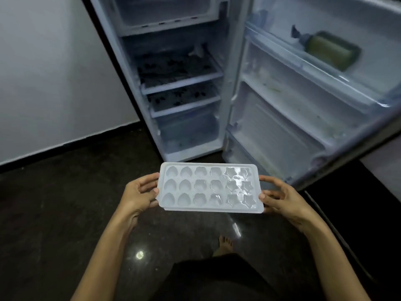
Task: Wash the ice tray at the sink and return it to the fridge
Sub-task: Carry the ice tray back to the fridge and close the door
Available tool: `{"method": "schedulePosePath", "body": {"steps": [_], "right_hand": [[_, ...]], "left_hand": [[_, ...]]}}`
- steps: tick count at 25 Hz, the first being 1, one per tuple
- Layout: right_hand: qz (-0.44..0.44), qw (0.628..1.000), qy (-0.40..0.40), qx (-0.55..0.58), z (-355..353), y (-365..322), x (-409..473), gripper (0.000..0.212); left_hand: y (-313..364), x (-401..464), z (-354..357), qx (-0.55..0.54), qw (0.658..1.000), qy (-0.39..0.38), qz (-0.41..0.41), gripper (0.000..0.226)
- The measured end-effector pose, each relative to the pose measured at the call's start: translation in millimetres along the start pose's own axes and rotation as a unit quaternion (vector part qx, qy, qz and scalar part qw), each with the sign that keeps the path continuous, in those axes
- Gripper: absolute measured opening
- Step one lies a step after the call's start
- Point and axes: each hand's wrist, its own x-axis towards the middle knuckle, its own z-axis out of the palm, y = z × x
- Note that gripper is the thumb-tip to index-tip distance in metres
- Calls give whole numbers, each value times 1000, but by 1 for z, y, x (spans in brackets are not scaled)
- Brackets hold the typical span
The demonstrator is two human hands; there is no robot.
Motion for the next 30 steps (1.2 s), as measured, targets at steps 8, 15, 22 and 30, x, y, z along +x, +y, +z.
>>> {"method": "schedulePosePath", "body": {"steps": [8, 15, 22, 30], "right_hand": [[-47, 988, -118, -84, -10, -101, 128, 45], [-97, 981, -149, -81, 2, -193, 210, 58], [-161, 979, -127, -19, 21, -286, 277, 80], [-190, 980, -46, -47, 44, -370, 372, 30]], "left_hand": [[56, 53, 17, -80, 989, 124, 4, 37], [136, 121, 9, -96, 983, 152, 46, 36], [231, 193, 0, -100, 978, 146, 111, 31], [318, 292, -2, -92, 970, 171, 149, 23]]}}
